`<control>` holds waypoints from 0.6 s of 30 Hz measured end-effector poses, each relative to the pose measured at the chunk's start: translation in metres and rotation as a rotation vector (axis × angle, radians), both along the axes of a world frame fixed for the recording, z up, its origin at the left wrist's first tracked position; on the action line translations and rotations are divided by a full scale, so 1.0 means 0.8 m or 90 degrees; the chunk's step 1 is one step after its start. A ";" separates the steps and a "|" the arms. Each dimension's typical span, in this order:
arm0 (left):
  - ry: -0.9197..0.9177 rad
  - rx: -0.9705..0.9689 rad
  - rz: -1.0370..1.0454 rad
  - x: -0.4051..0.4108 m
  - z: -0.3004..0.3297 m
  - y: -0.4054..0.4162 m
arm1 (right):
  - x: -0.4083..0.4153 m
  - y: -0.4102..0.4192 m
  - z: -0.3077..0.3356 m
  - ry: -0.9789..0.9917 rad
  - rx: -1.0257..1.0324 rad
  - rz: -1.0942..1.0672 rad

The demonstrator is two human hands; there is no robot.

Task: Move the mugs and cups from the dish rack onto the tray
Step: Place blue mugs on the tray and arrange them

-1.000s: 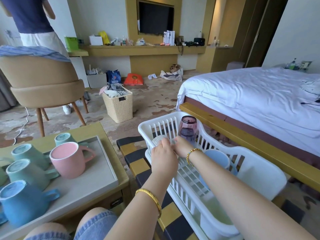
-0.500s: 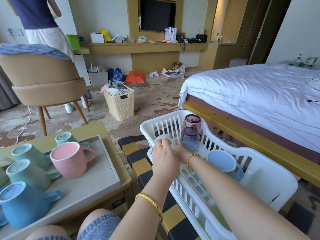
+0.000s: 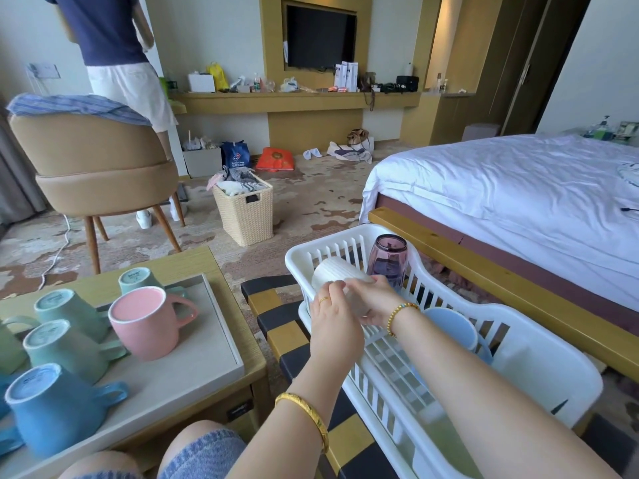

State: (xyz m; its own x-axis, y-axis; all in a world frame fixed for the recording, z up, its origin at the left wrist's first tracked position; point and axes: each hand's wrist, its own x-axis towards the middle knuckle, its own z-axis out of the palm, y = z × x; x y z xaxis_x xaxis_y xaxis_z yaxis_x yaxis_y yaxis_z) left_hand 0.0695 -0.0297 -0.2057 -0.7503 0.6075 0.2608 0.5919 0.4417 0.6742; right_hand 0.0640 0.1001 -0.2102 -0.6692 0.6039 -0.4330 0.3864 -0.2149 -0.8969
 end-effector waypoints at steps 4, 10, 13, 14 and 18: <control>0.000 0.035 -0.007 0.000 0.000 -0.004 | 0.009 -0.004 0.022 0.134 -0.096 0.004; 0.217 -0.001 -0.010 -0.031 0.022 -0.056 | 0.025 -0.015 0.052 0.293 -0.145 0.104; 0.259 -0.023 0.023 -0.057 0.057 -0.085 | 0.025 -0.027 0.082 0.308 -0.113 0.126; 0.285 -0.032 0.032 -0.064 0.070 -0.094 | 0.024 -0.033 0.094 0.311 -0.103 0.136; 0.479 -0.118 0.025 -0.085 0.110 -0.129 | 0.014 -0.073 0.131 0.289 -0.011 0.238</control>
